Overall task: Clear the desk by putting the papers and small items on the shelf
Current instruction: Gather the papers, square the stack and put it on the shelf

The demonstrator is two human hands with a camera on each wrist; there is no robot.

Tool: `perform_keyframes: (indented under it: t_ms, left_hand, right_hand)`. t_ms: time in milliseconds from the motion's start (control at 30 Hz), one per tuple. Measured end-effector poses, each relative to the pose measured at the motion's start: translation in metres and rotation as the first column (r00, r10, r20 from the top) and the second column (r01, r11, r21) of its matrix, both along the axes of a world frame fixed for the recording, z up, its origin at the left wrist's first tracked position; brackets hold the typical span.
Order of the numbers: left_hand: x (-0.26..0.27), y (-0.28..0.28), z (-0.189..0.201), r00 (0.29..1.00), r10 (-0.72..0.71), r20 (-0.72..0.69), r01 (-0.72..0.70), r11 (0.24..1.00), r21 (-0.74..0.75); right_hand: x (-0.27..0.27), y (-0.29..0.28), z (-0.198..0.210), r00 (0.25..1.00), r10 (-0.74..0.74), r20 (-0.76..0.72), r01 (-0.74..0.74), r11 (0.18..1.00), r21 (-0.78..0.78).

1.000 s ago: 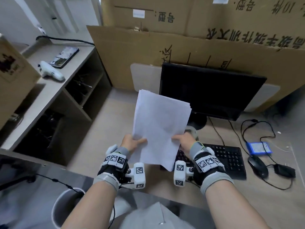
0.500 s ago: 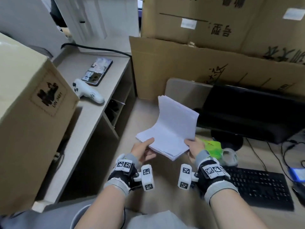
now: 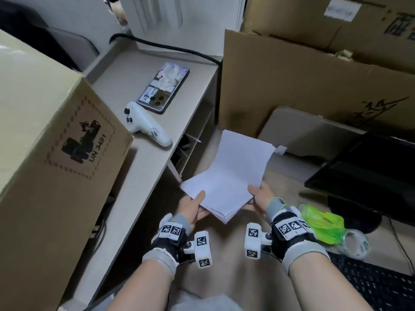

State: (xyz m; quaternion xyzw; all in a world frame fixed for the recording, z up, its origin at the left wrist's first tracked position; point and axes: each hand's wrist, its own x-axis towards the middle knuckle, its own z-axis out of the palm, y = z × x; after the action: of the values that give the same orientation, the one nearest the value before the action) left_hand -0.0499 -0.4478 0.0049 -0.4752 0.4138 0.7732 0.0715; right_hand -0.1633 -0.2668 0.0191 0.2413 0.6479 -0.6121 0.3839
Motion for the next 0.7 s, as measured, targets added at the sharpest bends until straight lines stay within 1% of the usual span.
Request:
perform_keyframes:
  t_ms: [67, 133, 200, 300, 367, 500, 600, 700]
  left_hand:
    - [-0.004, -0.003, -0.005, 0.999, 0.031, -0.011, -0.031, 0.999, 0.035]
    - [-0.009, -0.006, -0.01, 0.999, 0.043, -0.004, -0.043, 0.997, 0.06]
    - [-0.008, -0.006, -0.013, 1.0, 0.024, 0.004, -0.024, 0.997, 0.078]
    - [-0.015, -0.01, -0.018, 0.999, 0.037, 0.032, -0.04, 0.995, 0.095]
    - [-0.022, -0.012, -0.024, 0.998, 0.034, 0.046, -0.038, 0.995, 0.094]
    - [-0.044, -0.012, -0.031, 0.999, -0.023, 0.043, 0.02, 0.997, 0.068]
    - [-0.055, -0.014, -0.033, 0.999, 0.007, 0.042, -0.009, 0.999, 0.047]
    - [-0.048, -0.015, -0.036, 0.998, 0.028, 0.06, -0.031, 0.998, 0.053]
  right_hand:
    - [-0.012, -0.014, -0.011, 0.998, 0.003, -0.06, 0.0, 0.998, 0.064]
    - [-0.028, -0.026, -0.025, 0.988, 0.067, -0.142, -0.041, 0.983, 0.178]
    - [-0.041, -0.032, -0.027, 0.962, 0.149, -0.231, -0.08, 0.956, 0.283]
    - [-0.065, -0.044, -0.035, 0.936, 0.224, -0.272, -0.118, 0.926, 0.357]
    - [-0.077, -0.049, -0.042, 0.934, 0.229, -0.274, -0.117, 0.921, 0.371]
    - [-0.095, -0.049, -0.046, 0.938, 0.202, -0.283, -0.079, 0.917, 0.391]
    - [-0.104, -0.051, -0.046, 0.939, 0.169, -0.298, -0.06, 0.937, 0.343]
    - [-0.104, -0.068, -0.052, 0.944, 0.155, -0.293, -0.076, 0.961, 0.266]
